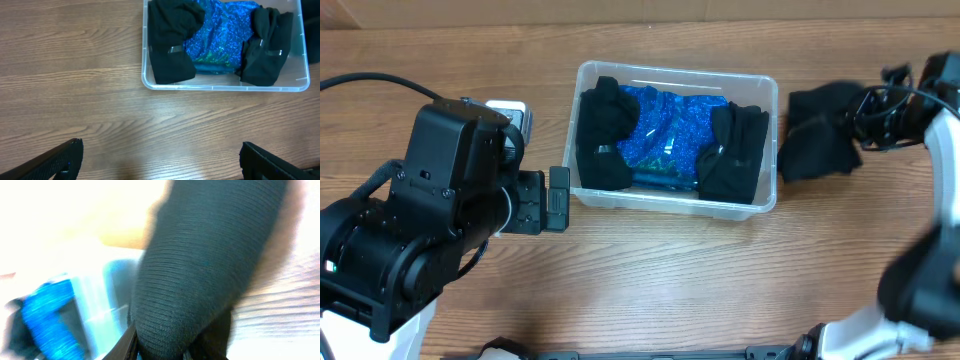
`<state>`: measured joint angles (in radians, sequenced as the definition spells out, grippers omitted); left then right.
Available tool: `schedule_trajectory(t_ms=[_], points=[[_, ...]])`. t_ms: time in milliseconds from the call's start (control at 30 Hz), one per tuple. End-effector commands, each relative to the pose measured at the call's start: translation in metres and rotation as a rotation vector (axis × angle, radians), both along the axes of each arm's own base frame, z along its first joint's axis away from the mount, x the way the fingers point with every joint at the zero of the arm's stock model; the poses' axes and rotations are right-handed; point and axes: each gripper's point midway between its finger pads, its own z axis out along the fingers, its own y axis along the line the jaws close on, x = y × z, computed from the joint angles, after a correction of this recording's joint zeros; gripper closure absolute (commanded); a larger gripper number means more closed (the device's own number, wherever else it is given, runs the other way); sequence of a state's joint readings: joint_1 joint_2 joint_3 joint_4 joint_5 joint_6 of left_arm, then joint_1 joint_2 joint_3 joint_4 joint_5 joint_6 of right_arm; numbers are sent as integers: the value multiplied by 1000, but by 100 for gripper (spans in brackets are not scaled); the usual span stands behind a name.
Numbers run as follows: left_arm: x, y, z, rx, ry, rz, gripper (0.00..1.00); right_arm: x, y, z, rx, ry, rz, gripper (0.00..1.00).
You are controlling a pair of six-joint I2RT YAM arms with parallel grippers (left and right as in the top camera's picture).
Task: Pack container
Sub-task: 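Place the last black garment across the middle of the bin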
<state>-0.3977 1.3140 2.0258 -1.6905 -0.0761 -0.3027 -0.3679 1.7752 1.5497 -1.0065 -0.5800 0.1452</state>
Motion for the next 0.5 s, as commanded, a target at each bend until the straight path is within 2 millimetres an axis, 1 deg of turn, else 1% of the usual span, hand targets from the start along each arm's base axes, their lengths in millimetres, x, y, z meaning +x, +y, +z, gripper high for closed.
schedule_trajectory(t_ms=[0, 33, 67, 100, 133, 167, 200, 233, 300, 333, 367, 400, 433, 467], points=[[1, 1, 0, 13, -5, -4, 0, -38, 72, 147, -22, -370, 126, 96], [1, 1, 0, 13, -5, -4, 0, -54, 93, 175, -11, -440, 150, 95], [1, 1, 0, 13, -5, -4, 0, -68, 115, 197, 15, -491, 174, 95], [1, 1, 0, 13, -5, -4, 0, -80, 135, 210, 58, -508, 194, 95], [1, 1, 0, 13, -5, -4, 0, -86, 152, 214, 100, -496, 215, 95], [1, 1, 0, 13, -5, -4, 0, -85, 176, 211, 150, -465, 240, 96], [1, 1, 0, 13, -5, -4, 0, -81, 184, 208, 160, -449, 243, 96], [1, 1, 0, 13, -5, -4, 0, -77, 193, 203, 169, -431, 246, 96], [1, 1, 0, 13, -5, -4, 0, -57, 219, 181, 188, -361, 256, 96], [1, 1, 0, 13, -5, -4, 0, -44, 239, 160, 192, -319, 293, 96], [1, 1, 0, 13, -5, -4, 0, -38, 248, 149, 193, -298, 309, 95], [1, 1, 0, 13, -5, -4, 0, -27, 260, 124, 182, -238, 304, 95], [1, 1, 0, 13, -5, -4, 0, -21, 264, 107, 162, -198, 295, 96], [1, 1, 0, 13, -5, -4, 0, -15, 267, 82, 127, -140, 283, 96]])
